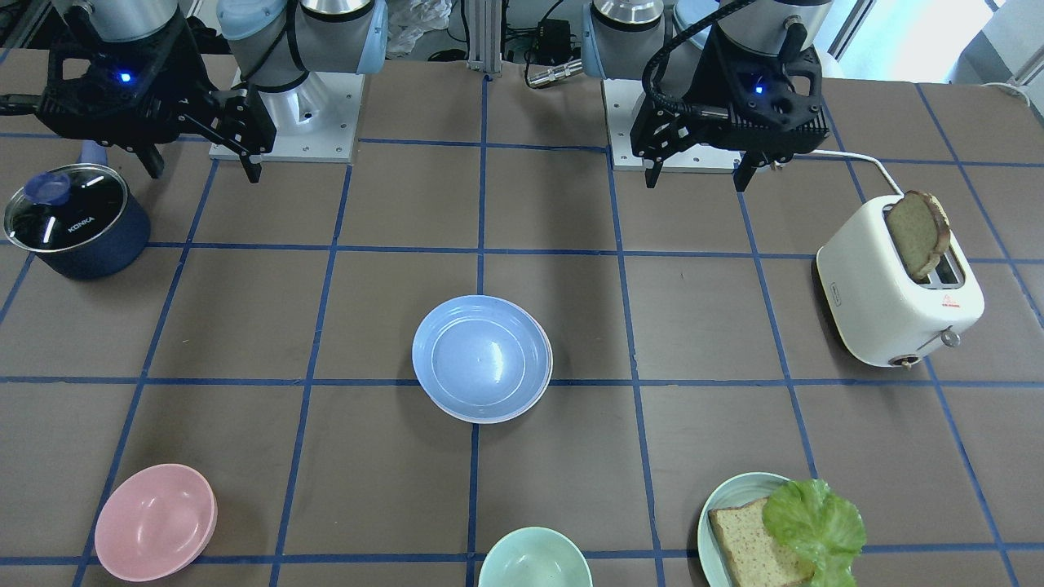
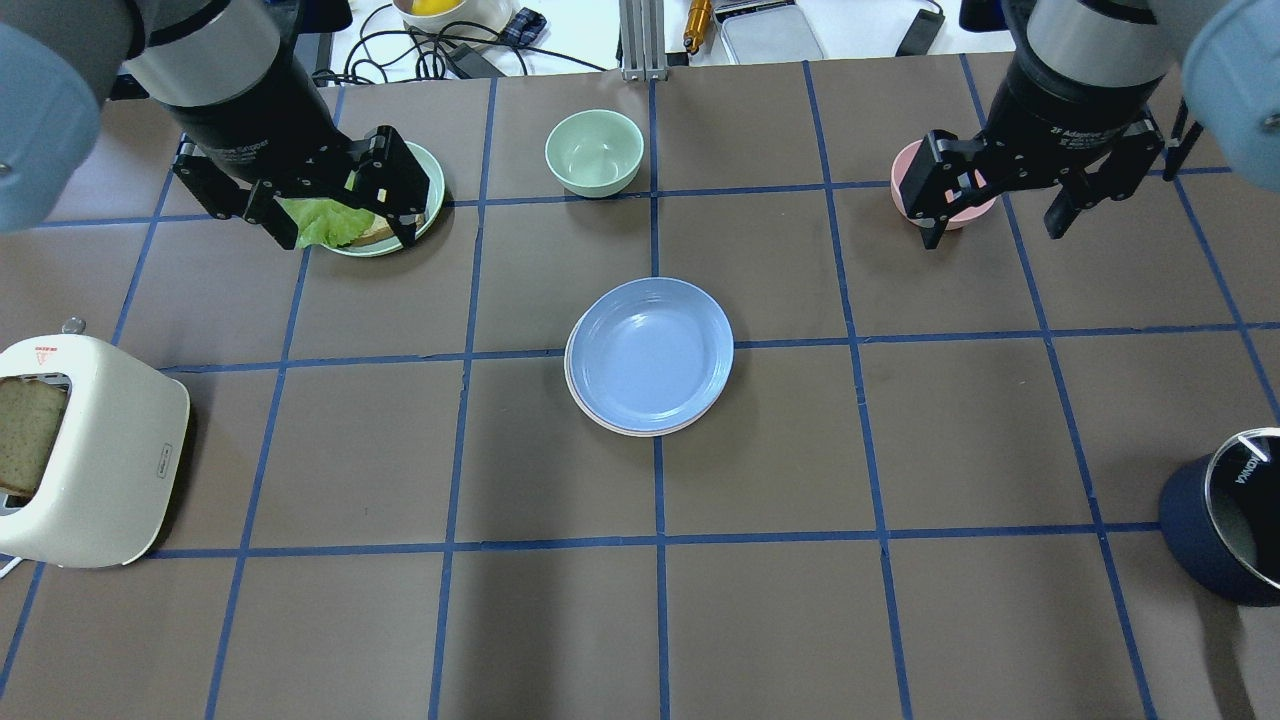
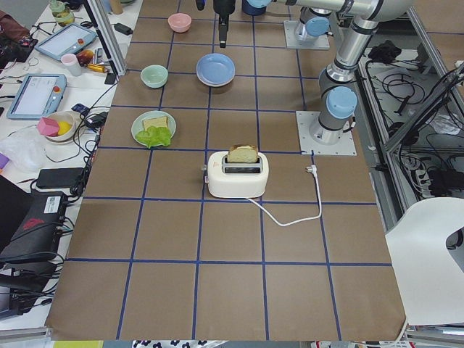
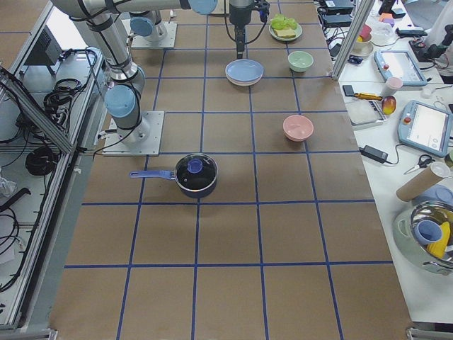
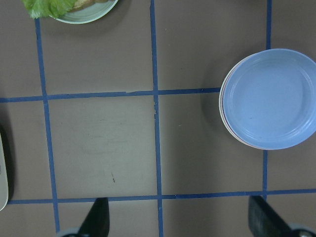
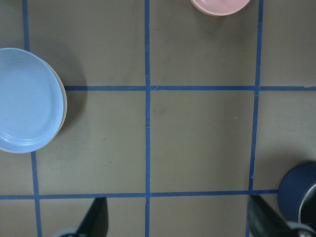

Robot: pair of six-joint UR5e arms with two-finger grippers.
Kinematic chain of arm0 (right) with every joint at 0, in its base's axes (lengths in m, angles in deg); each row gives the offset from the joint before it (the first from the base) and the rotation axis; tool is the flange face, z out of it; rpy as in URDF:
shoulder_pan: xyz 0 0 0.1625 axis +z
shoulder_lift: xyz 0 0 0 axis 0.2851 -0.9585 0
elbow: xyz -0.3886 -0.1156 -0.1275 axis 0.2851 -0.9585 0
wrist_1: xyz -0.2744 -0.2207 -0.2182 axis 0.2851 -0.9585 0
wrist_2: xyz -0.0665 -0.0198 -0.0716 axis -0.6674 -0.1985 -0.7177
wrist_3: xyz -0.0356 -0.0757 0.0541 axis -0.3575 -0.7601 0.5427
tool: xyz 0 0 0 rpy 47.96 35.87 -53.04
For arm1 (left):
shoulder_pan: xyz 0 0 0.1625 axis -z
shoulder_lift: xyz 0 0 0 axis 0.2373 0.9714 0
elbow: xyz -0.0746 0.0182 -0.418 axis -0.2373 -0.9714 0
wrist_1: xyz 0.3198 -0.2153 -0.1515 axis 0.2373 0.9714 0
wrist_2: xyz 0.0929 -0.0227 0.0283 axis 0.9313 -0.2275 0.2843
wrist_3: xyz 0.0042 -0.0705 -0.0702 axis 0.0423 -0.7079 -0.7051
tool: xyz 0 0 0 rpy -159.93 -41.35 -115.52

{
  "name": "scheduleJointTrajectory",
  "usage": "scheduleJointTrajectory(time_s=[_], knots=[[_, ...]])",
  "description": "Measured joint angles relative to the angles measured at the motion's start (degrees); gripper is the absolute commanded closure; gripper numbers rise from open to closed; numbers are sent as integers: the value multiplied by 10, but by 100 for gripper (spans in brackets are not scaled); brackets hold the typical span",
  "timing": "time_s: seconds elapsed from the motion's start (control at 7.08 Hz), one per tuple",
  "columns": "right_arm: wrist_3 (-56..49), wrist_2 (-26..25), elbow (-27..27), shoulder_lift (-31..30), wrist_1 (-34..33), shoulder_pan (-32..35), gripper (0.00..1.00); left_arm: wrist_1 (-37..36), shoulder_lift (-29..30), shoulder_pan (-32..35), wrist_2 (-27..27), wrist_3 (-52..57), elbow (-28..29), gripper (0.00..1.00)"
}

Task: Stack three plates with pink and blue

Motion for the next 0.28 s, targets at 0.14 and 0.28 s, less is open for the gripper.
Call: scheduleJointTrajectory(time_s=[0.14, 0.28], knots=[[5, 4, -4, 2, 0, 1, 0, -1, -1, 0, 2, 2, 3, 0], [15, 9, -7, 5, -1, 1, 0, -2, -2, 0, 4, 4, 4, 0]])
